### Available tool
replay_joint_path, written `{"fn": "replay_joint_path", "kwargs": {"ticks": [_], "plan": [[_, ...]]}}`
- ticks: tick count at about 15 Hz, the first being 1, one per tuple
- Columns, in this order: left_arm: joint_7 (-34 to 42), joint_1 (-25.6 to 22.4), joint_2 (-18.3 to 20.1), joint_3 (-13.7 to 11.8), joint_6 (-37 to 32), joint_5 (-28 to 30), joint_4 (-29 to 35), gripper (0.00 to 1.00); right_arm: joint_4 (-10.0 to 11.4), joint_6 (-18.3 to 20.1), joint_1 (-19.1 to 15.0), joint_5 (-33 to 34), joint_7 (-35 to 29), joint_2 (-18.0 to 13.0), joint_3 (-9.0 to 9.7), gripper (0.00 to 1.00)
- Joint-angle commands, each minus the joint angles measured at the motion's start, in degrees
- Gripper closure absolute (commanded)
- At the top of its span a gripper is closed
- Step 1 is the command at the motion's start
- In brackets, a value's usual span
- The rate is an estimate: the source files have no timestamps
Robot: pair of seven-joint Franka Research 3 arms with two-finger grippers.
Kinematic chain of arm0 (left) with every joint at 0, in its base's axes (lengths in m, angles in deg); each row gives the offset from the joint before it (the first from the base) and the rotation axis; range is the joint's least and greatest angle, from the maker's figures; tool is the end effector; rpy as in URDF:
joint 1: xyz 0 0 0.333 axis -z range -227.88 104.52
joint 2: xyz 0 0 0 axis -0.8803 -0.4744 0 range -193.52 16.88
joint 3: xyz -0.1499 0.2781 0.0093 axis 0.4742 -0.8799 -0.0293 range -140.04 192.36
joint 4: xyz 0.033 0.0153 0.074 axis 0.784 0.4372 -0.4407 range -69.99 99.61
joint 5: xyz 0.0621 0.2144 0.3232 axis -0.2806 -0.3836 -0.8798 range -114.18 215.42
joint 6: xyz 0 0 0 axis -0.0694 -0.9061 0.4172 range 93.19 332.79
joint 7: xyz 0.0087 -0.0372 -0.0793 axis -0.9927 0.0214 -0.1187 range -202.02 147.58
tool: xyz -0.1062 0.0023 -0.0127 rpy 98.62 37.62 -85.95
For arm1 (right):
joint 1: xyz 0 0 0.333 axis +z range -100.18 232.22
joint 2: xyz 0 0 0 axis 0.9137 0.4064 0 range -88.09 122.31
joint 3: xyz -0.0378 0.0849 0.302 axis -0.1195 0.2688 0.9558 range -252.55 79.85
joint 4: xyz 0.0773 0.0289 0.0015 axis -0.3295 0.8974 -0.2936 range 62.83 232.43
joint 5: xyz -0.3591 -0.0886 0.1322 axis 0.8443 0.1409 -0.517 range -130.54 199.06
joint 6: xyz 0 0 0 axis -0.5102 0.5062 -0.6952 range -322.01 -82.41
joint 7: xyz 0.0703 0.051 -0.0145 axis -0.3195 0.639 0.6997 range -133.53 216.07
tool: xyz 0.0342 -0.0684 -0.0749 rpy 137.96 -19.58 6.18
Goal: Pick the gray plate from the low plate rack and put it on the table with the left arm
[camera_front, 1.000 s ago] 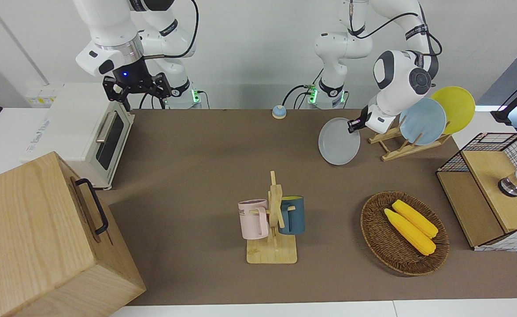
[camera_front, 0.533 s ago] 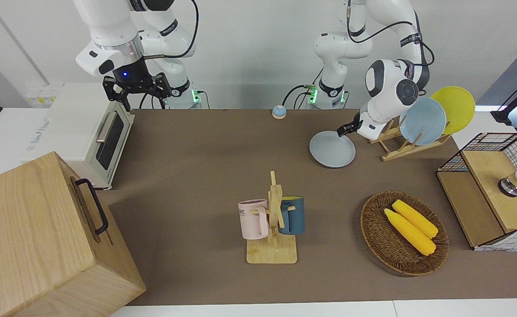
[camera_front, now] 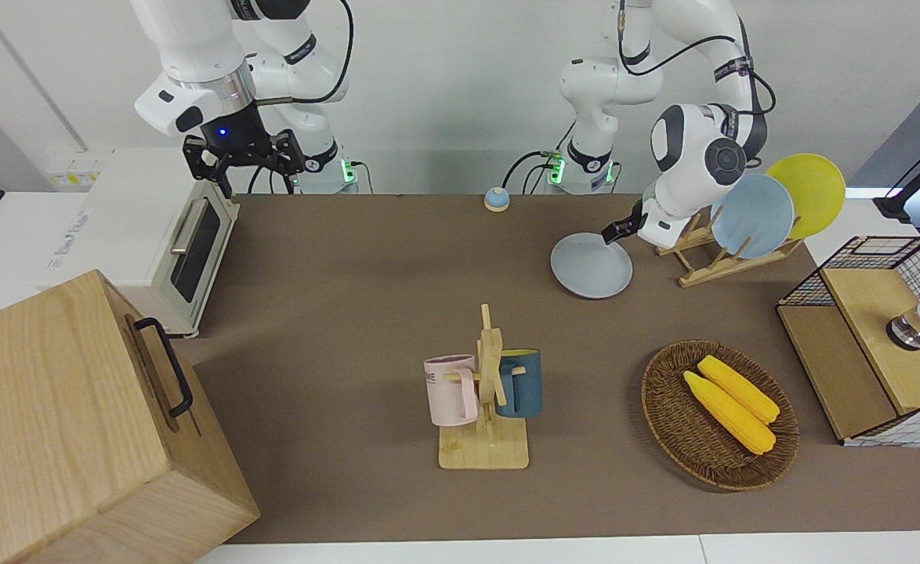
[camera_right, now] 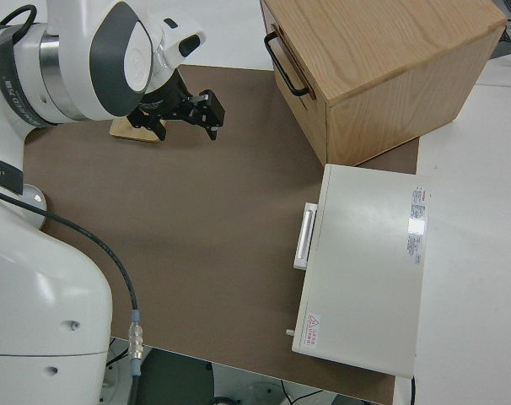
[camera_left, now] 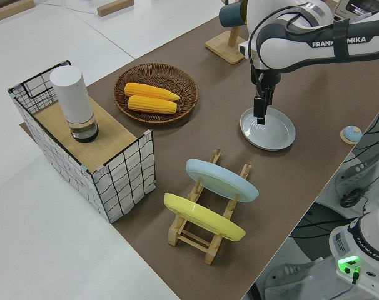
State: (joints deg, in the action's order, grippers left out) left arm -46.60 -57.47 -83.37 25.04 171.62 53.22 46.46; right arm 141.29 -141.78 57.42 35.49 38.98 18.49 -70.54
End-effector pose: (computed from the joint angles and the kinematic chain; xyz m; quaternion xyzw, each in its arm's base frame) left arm 0.4897 -0.0302 0.4206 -0.9805 -0.1484 0.1286 0.0031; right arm 0.5487 0.0648 0.6429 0.9989 0.0421 -0.0160 0.0088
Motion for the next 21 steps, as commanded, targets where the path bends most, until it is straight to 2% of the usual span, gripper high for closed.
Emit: {"fn": "replay_joint_path", "kwargs": {"ticks": [1,5,10,13,14,18,21], "plan": [[-1.6,0.4,0.0,-0.8,-1.7,-3.5,-6.8,0.01,-0.5,0.8,-1.1,0.1,-0.7,-0.2,0.98,0.017],[1.6,-0.2,0.3,-3.3,-4.8,-3.5,-14.8,0.01,-0.5,0.8,-1.1,0.1,-0.7,-0.1,0.98,0.017],[6.0,-0.1,0.1,-3.3,-13.7,-5.1,-24.3,0.01,-0.5,0.8,-1.1,0.1,-0.7,-0.2,0.98,0.017],[16.6,-0.4,-0.4,-4.1,-21.0,-4.8,-29.0,0.01,-0.5,0.8,-1.1,0.1,-0.7,-0.2,0.98,0.017],[19.3,-0.3,-0.4,-5.8,-22.7,-3.9,-30.2,0.01,-0.5,0.8,-1.1,0.1,-0.7,-0.2,0.98,0.017],[19.2,-0.3,-0.3,-5.9,-25.6,-2.1,-33.7,0.01,-0.5,0.8,-1.1,0.1,-0.7,-0.2,0.98,0.017],[17.2,-0.3,-0.4,-5.6,-25.2,-2.2,-34.3,0.01,-0.5,0.8,-1.1,0.1,-0.7,-0.2,0.98,0.017]]}}
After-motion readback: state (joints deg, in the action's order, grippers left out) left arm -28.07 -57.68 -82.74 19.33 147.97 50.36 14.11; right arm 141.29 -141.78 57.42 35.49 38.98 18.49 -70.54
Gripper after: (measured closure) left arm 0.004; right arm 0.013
